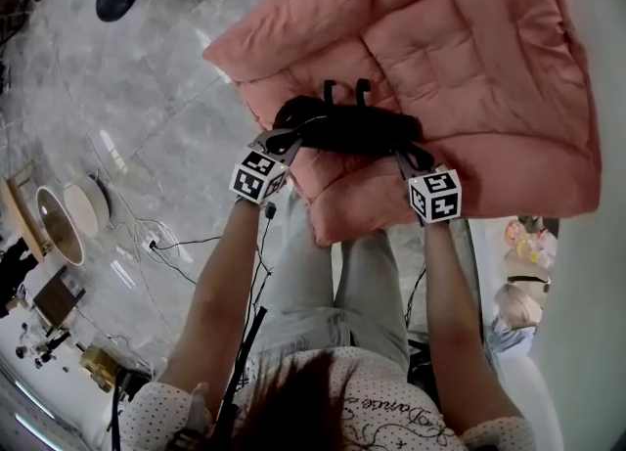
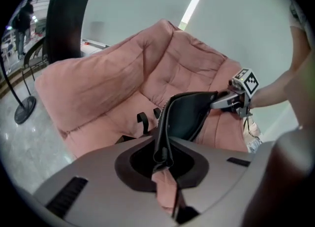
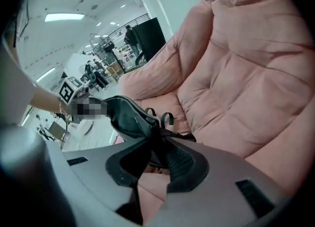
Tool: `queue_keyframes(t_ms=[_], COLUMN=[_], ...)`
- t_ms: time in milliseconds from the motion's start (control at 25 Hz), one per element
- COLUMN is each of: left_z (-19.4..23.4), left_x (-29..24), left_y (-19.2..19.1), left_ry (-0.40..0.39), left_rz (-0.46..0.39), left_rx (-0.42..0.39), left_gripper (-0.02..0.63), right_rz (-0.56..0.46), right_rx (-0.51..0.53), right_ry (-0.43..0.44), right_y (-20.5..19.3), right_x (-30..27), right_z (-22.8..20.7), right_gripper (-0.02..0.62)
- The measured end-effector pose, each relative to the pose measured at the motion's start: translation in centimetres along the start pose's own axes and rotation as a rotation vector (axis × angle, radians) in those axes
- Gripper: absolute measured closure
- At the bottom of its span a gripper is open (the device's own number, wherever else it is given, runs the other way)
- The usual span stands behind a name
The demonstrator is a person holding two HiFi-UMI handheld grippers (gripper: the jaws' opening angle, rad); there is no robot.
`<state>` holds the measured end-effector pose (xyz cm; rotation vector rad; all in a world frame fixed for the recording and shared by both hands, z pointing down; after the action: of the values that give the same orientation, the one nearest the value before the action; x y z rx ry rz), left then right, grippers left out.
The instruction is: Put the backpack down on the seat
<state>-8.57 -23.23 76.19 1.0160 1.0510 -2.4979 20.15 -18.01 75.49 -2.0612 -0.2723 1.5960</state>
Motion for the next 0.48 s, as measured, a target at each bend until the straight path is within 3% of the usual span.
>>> queue_keyframes(t_ms=[160,320,480], left_z=[0.5,0.8,1.3], left_x=[0.2,0.2,0.4], left_y=[-1.3,-0.9,-0.7], left_ry=[-0.039,0.078,0.081], left_rz=[-0.044,0.048,0.009], left_rx=[0.076,-0.088,-0.049], left_gripper=[0.577,0.569,0.547], right_rz=[0.007,-0.003,-0.009], right_rx=[0.036,0.043,0.009], right_ry=[0.008,-0.035,-0.057], right_y=[-0.2,0.4,0.6], right_x=[0.1,0.3,0.0], right_z=[0.9,1.2,1.1], right_gripper=[0.495,0.494,0.492])
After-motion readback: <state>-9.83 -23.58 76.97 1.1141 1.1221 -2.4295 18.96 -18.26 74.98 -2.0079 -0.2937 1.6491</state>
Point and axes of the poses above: the fingertips, and each gripper's own axes: x backward along the fingers, z to its left, y out of its top, the point moved 6 cm from there along x, backward along the fingers, and after that the axes turned 12 degrees about -y, right-handed, at the moved point
